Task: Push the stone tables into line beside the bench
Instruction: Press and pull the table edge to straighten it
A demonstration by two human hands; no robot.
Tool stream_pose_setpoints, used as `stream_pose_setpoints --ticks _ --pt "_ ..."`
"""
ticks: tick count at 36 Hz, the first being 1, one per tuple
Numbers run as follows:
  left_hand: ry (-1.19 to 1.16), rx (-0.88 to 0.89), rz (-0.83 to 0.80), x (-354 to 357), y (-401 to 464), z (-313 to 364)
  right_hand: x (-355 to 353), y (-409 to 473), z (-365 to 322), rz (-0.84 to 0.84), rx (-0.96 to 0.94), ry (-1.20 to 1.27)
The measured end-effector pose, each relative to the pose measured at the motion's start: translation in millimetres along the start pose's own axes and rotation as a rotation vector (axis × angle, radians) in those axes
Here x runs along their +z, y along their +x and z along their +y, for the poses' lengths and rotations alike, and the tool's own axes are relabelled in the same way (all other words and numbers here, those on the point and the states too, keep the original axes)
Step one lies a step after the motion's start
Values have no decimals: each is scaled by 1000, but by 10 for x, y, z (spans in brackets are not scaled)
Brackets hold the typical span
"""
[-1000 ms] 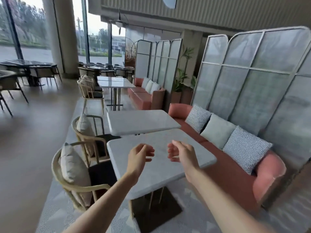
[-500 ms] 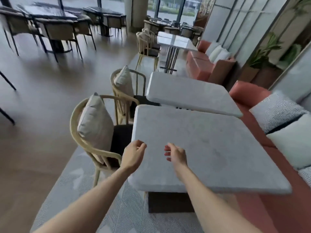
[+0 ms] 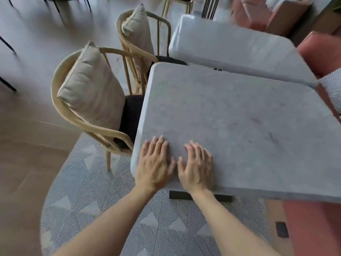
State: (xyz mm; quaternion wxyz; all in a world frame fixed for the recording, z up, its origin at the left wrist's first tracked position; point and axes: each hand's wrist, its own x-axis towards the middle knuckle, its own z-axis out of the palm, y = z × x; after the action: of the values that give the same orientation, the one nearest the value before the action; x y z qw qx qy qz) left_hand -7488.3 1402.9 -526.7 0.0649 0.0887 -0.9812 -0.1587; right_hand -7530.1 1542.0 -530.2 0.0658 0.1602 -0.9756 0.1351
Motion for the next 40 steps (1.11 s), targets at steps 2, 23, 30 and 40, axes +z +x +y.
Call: stream_pose_setpoints --ticks 2,23,30,40 --pt "13 14 45 15 19 25 8 6 -5 25 -10 -23" --pt "40 44 140 141 -31 -4 68 -79 -20 272 -12 113" --pt "58 65 109 111 -11 -11 72 -45 -15 302 -35 79" --pt "56 57 68 26 0 18 25 -28 -4 241 -37 48"
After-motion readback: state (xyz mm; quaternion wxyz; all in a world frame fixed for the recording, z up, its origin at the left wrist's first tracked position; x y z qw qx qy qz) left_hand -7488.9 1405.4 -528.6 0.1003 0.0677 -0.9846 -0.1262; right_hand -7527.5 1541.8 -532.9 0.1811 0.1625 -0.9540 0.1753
